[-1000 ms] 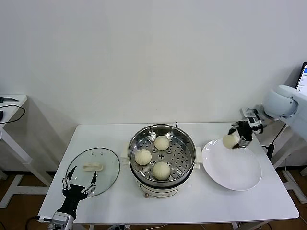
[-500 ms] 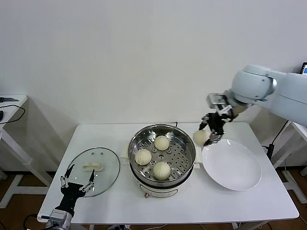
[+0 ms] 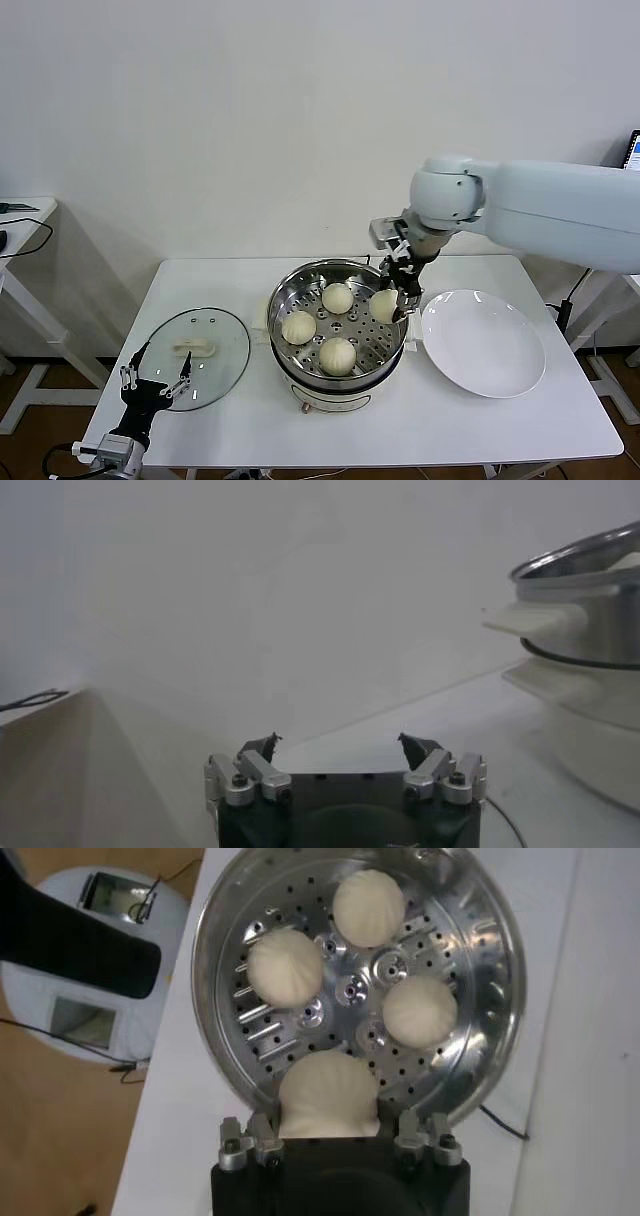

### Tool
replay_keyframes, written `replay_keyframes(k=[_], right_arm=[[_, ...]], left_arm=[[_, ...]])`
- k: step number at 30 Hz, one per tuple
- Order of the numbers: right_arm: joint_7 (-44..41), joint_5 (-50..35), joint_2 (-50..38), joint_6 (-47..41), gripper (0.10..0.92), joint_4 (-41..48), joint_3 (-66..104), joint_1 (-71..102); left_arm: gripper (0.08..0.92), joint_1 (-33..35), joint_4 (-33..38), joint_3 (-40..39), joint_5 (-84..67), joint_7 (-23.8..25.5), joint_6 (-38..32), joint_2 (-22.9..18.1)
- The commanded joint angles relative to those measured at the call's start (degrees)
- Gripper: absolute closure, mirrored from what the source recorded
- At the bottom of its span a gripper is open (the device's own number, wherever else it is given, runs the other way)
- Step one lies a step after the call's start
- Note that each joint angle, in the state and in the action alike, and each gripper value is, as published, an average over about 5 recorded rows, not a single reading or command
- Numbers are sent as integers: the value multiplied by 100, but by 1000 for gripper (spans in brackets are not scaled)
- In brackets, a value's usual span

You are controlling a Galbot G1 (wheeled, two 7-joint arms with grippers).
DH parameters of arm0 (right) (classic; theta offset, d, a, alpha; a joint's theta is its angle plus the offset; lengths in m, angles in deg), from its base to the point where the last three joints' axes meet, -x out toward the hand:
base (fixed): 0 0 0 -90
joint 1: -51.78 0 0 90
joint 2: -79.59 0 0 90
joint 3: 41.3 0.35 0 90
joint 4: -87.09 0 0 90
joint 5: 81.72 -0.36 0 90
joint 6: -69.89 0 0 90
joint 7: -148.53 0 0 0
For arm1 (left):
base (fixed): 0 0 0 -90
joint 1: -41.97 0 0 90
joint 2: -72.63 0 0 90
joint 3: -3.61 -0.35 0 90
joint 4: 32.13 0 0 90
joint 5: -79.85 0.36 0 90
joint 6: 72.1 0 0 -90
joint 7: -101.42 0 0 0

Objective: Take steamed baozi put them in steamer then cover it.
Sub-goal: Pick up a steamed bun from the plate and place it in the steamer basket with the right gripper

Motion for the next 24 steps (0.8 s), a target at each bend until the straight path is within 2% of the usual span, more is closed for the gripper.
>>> replay_keyframes(k=[1,18,21,24], right_arm=[[13,572,597,-32,381,725,292,874],[13,793,680,-55,377,789,492,1291],[25,825,684,-54,356,805,501,1304],[50,779,641,-54,302,798,585,1299]], left_arm=[[177,-11,-43,24,-20,10,3,-11],[177,-27,-118,28,-25,27,-15,-42],[177,-24,-124,32,-23,30,-21,-45],[177,-17,-132,38,-23,33,-24,-48]])
